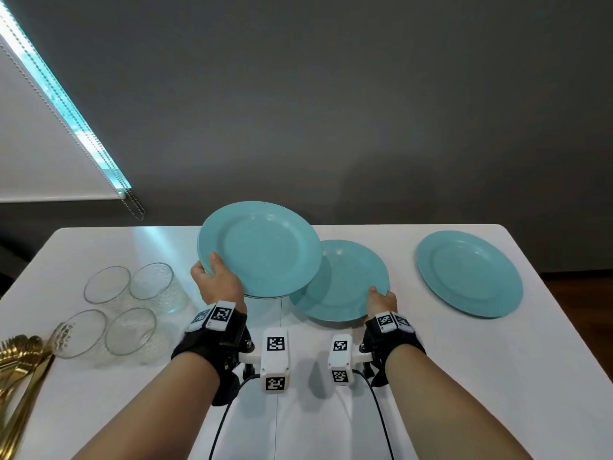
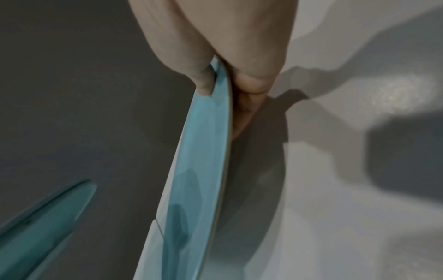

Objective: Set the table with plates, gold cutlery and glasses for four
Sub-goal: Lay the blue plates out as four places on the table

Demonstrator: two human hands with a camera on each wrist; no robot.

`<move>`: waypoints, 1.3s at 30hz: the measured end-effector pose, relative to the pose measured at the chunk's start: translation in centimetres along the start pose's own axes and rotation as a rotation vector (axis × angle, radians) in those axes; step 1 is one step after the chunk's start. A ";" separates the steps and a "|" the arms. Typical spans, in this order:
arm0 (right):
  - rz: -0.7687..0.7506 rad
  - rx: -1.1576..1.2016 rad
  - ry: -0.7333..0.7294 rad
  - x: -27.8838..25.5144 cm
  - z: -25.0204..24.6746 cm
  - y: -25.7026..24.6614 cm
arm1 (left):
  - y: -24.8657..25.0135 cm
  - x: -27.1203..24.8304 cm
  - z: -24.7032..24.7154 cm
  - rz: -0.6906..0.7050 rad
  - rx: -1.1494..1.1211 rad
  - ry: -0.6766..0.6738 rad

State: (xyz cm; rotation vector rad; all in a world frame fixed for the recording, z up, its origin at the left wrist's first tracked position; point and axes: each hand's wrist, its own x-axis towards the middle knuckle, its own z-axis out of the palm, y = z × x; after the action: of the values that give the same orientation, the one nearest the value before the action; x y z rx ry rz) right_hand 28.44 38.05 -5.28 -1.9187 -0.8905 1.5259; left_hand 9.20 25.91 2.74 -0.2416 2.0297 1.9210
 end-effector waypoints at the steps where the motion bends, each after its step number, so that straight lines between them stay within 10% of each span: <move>1: 0.006 0.012 -0.002 -0.1 0.4 0.1 | 0.0 0.1 -0.2 0.001 0.003 -0.004; 12: 0.134 -0.072 -0.106 0.7 3.0 1.5 | 0.0 1.4 -1.6 0.007 0.039 -0.012; 33: -0.068 -0.134 -0.076 -1.9 0.1 -0.5 | -1.7 0.0 -1.7 0.006 0.078 -0.123; 39: -0.144 -0.101 -0.386 -5.0 -1.1 -1.7 | -3.1 -3.5 -2.0 0.037 0.260 -0.250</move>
State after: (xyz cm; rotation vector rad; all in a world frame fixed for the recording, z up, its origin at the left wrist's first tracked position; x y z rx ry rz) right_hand 28.49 35.30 -0.66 -1.6086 -1.2630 1.8245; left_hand 13.24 23.34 1.14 0.0955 2.0933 1.5921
